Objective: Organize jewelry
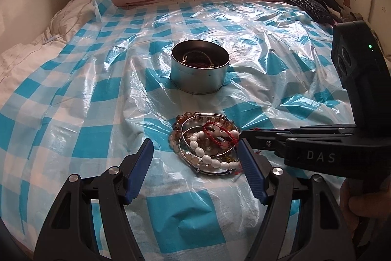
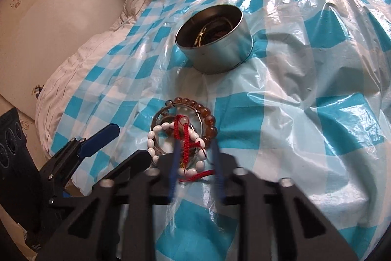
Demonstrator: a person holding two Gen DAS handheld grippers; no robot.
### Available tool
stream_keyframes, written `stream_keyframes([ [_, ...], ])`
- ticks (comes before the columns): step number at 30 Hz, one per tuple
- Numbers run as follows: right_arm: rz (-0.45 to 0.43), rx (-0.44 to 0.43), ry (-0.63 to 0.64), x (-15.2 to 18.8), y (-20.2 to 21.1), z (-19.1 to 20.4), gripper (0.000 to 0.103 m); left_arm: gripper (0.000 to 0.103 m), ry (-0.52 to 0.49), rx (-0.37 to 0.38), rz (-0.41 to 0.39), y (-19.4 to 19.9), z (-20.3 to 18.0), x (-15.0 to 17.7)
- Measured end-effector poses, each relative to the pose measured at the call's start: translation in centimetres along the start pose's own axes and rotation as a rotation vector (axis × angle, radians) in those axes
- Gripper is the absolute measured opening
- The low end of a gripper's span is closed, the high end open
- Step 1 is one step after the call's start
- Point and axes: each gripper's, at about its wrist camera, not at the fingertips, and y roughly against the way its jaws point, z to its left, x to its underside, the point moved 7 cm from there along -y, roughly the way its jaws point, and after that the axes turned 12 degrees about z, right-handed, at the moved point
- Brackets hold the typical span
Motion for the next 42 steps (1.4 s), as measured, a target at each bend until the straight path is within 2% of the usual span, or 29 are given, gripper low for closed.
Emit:
stream_keyframes([
  [6,-0.186,-0.104,-0.033,-0.2,4.3,-0.4,0.005,0.068,0.007,0.008,0.019,-0.6,0.0,-0.2],
  [9,-0.245,-0.126,-0.056,-0.3,5.7,-0.9,0.005,0.067,-0.013,0.008,0.025,-1.1,-0.7,-0.3],
  [11,-0.235,-0.142,-0.079,-0.4,5.5,-1.4,0.005,0.064,-0.023,-0.007,0.029,-1.5,-1.0,-0.4],
  [13,-0.203,-0.131,-0.103,-0.5,4.7,-1.8,0.005,0.054,-0.021,-0.009,0.039,-1.8,-1.0,-0.4],
  [15,-0.177,-0.116,-0.113,-0.6,4.1,-1.9,0.006,0.029,-0.012,-0.010,0.079,-2.8,-0.9,-0.4],
  [16,-0.173,-0.114,-0.113,-0.6,4.0,-2.0,0.008,0.023,-0.004,-0.028,0.090,-3.1,-0.7,-0.4],
  [17,-0.175,-0.112,-0.111,-0.5,4.0,-1.9,0.023,0.016,0.001,-0.026,0.096,-3.3,-0.6,-0.4],
  [18,-0.180,-0.103,-0.109,-0.5,4.1,-1.9,0.049,0.011,0.002,-0.023,0.105,-3.5,-0.5,-0.3],
  [19,-0.183,-0.102,-0.103,-0.5,4.1,-1.8,0.054,0.009,0.005,-0.028,0.100,-3.4,-0.5,-0.3],
  [22,-0.152,-0.091,-0.089,-0.5,3.4,-1.5,0.055,0.007,0.023,-0.011,0.075,-2.6,0.0,-0.3],
  [28,-0.004,-0.013,0.010,0.0,0.0,0.4,0.055,0.007,0.146,0.084,0.014,-0.8,2.6,-0.6],
  [29,0.020,0.007,0.025,0.1,-0.6,0.7,0.054,0.007,0.162,0.097,0.013,-0.8,2.8,-0.7],
  [30,0.032,0.021,0.038,0.2,-0.9,0.9,0.046,0.007,0.172,0.106,0.015,-0.8,3.0,-0.7],
  [31,0.032,0.031,0.048,0.3,-0.9,1.1,0.034,0.007,0.176,0.108,0.017,-0.9,3.1,-0.7],
  [32,0.020,0.025,0.056,0.3,-0.7,1.3,0.014,0.007,0.175,0.108,0.017,-0.9,3.0,-0.7],
  [33,0.002,0.015,0.060,0.3,-0.3,1.4,0.009,0.007,0.172,0.105,0.016,-0.9,2.9,-0.7],
  [35,-0.034,-0.010,0.048,0.2,0.5,1.2,0.006,0.007,0.172,0.101,0.012,-0.9,2.9,-0.7],
  [40,-0.160,-0.132,0.002,-0.3,3.6,0.5,0.005,0.007,0.202,0.128,-0.017,-0.3,3.4,-0.7],
  [42,-0.194,-0.145,-0.018,-0.5,4.4,0.2,0.005,0.007,0.210,0.139,-0.028,0.0,3.6,-0.8],
])
